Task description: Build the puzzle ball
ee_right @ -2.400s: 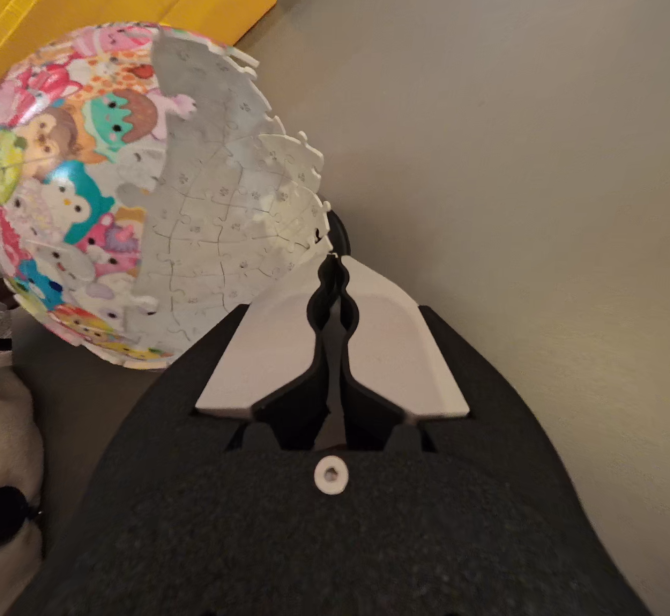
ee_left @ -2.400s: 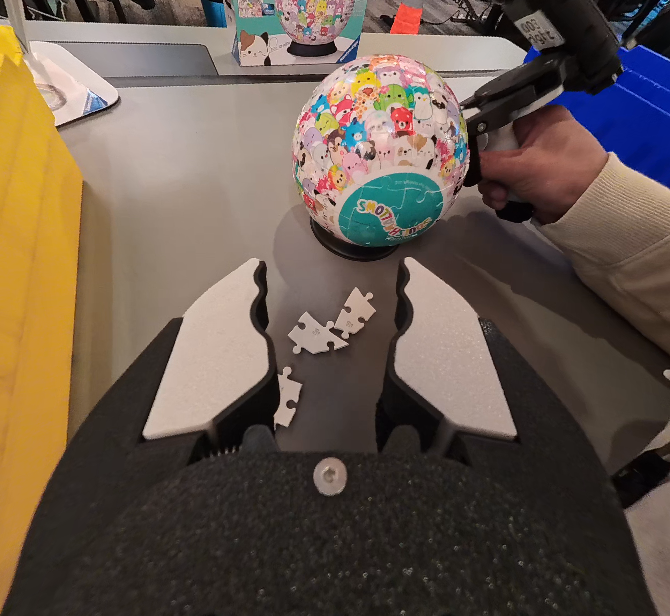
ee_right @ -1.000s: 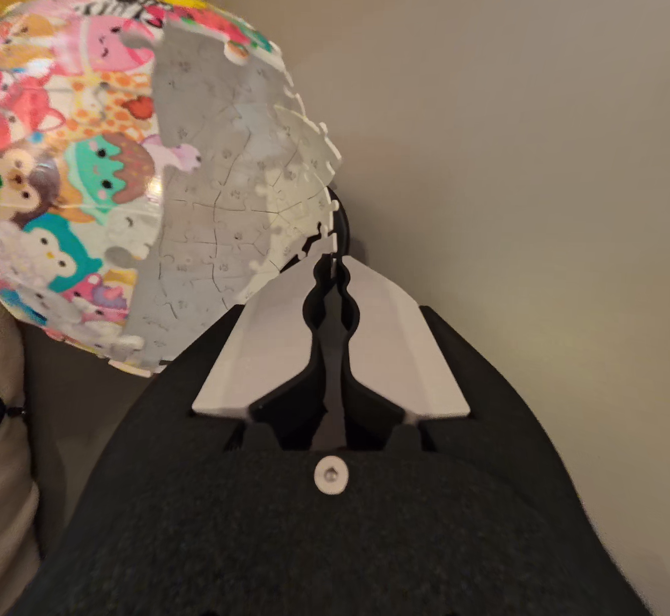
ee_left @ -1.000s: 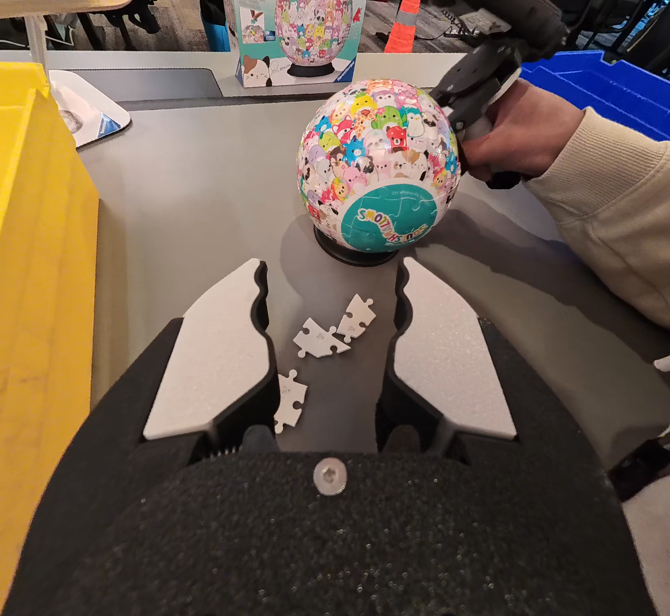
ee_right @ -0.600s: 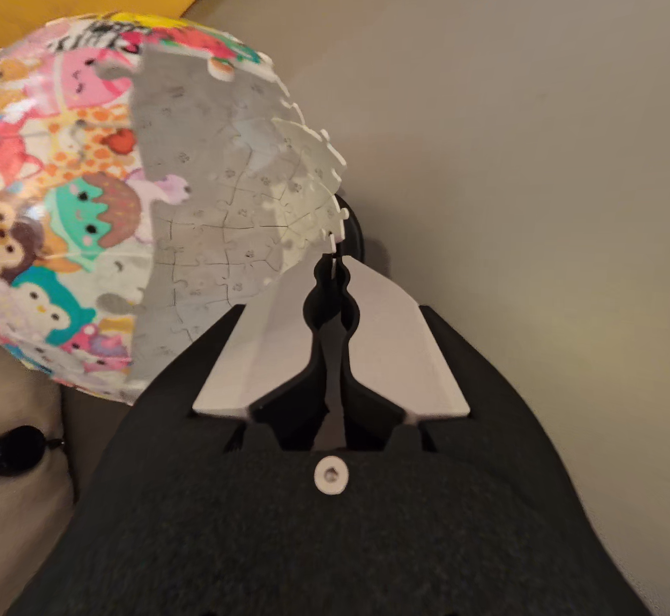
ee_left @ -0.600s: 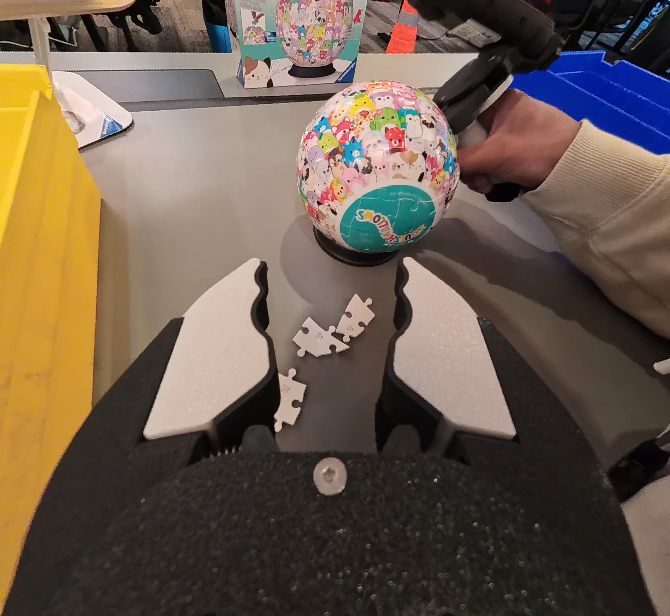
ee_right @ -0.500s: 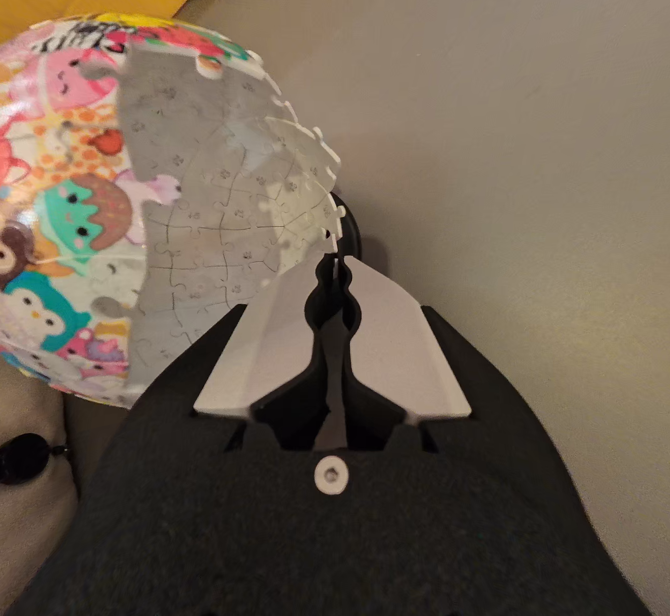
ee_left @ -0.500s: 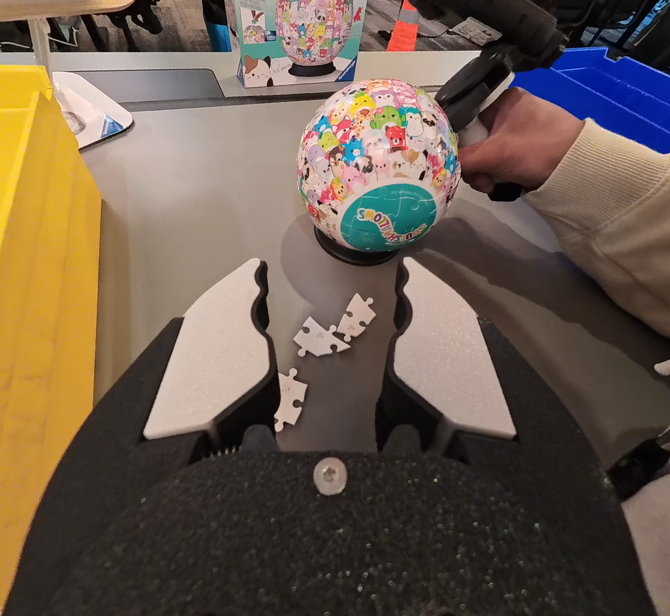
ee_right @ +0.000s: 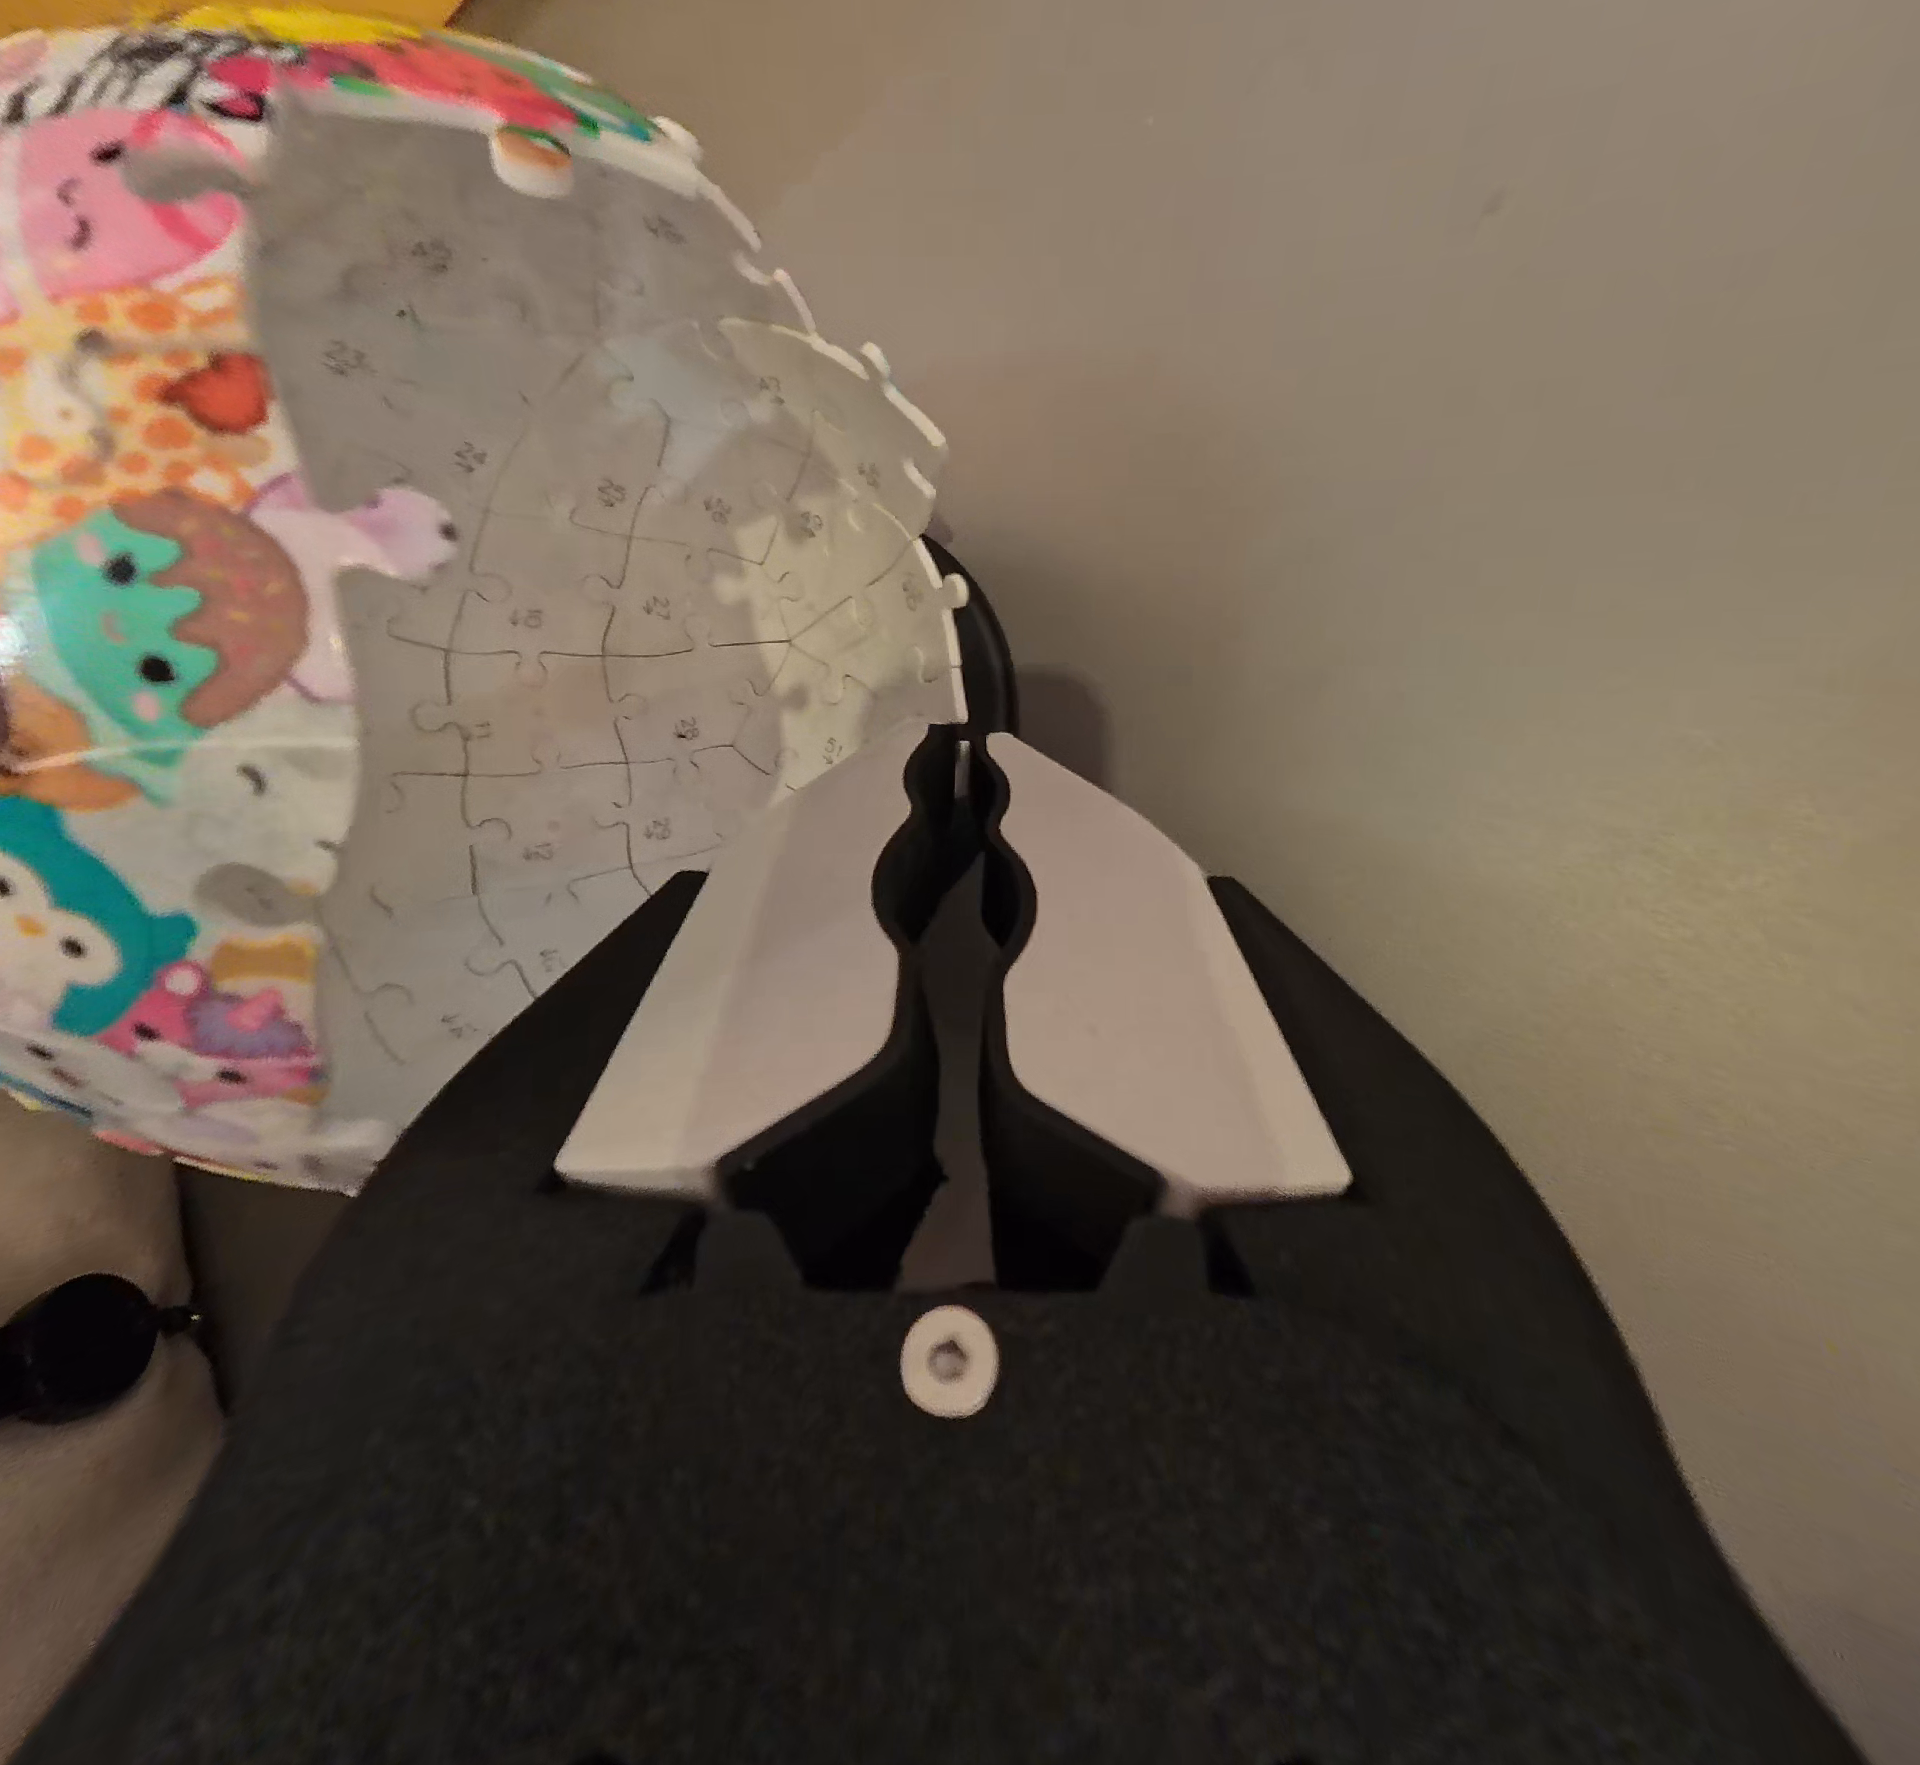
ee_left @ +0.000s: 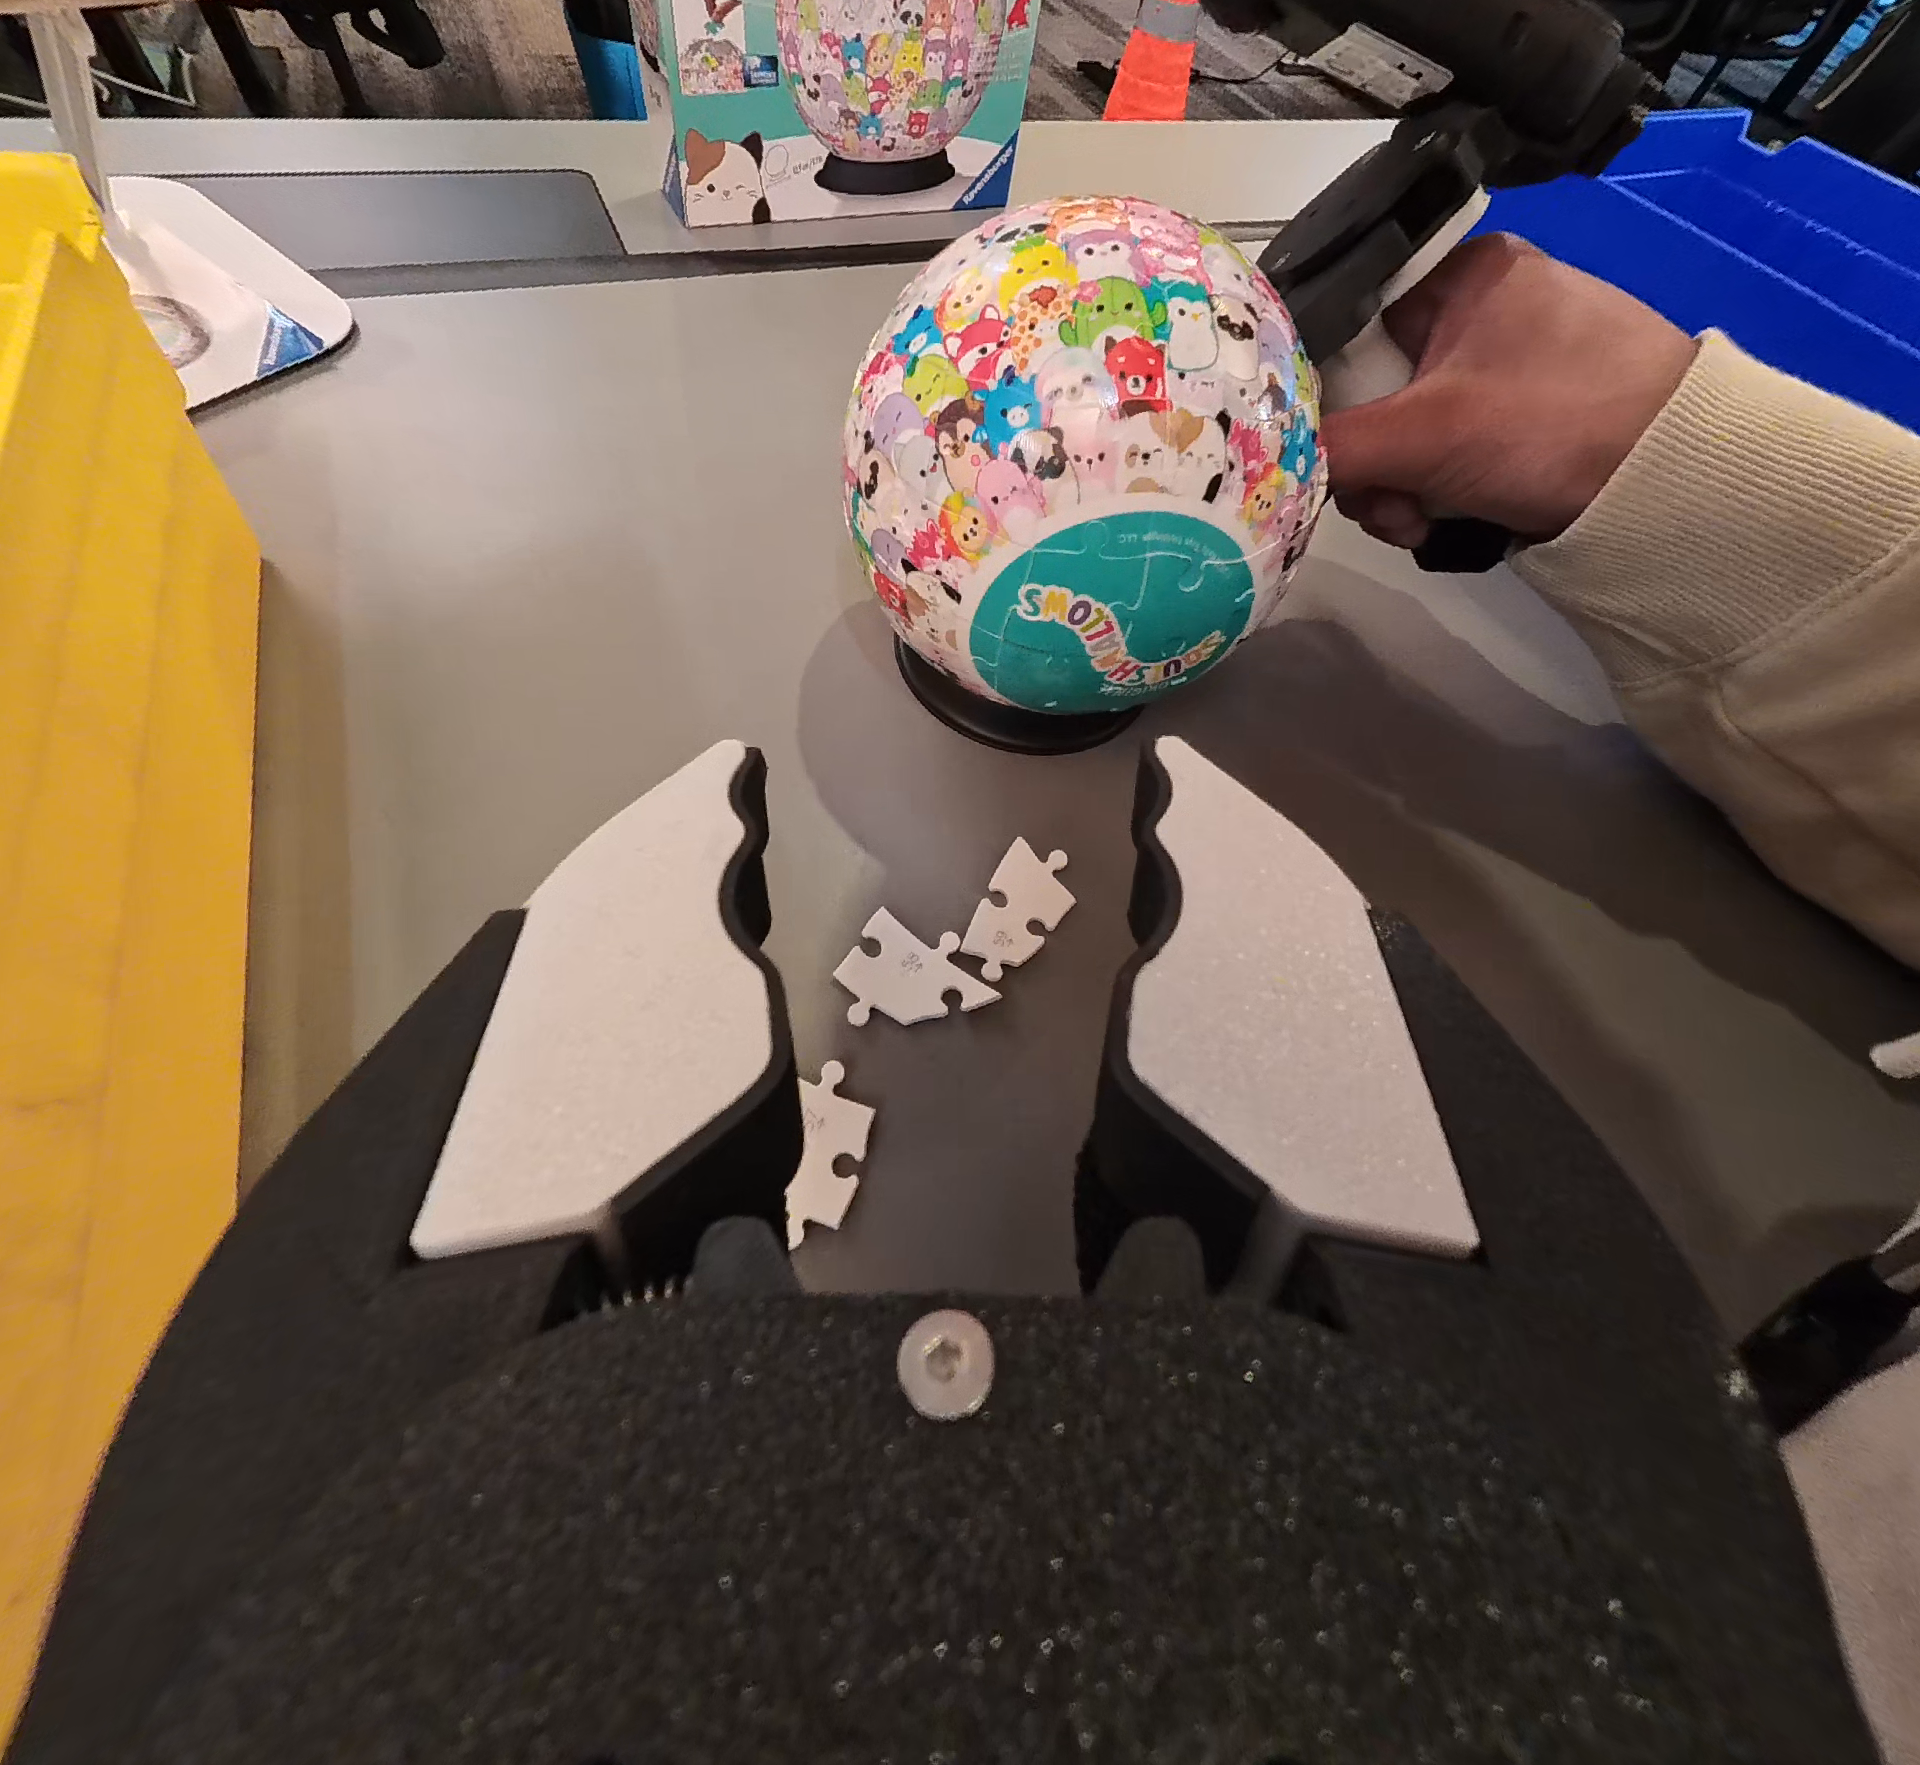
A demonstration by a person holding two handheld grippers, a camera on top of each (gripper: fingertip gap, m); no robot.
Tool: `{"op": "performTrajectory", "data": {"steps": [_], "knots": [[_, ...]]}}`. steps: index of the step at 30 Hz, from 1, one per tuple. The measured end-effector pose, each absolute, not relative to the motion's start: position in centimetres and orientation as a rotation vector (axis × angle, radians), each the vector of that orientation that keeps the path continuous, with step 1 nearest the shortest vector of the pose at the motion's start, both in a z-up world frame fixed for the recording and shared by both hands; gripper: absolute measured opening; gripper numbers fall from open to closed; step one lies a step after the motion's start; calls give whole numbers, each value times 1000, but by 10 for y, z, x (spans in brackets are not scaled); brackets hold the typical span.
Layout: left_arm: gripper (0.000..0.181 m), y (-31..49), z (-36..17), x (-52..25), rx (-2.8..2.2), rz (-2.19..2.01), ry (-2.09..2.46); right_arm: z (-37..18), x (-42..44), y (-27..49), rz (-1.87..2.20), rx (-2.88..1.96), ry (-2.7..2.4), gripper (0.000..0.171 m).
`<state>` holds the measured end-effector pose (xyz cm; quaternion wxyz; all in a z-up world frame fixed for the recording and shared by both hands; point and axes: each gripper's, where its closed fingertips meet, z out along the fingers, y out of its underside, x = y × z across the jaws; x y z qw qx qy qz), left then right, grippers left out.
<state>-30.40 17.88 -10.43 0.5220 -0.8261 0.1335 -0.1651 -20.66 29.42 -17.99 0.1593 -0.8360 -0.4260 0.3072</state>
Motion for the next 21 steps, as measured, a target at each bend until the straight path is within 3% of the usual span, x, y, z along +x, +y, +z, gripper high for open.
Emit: {"op": "performTrajectory", "data": {"steps": [15,21], "knots": [[67,178,-106,-304,-1981,-397,315,-176,-206,293,845,-2309,-1296,5],[67,179,-108,-304,-1983,-399,309,-170,-208,300,941,-2191,-1333,23]]}}
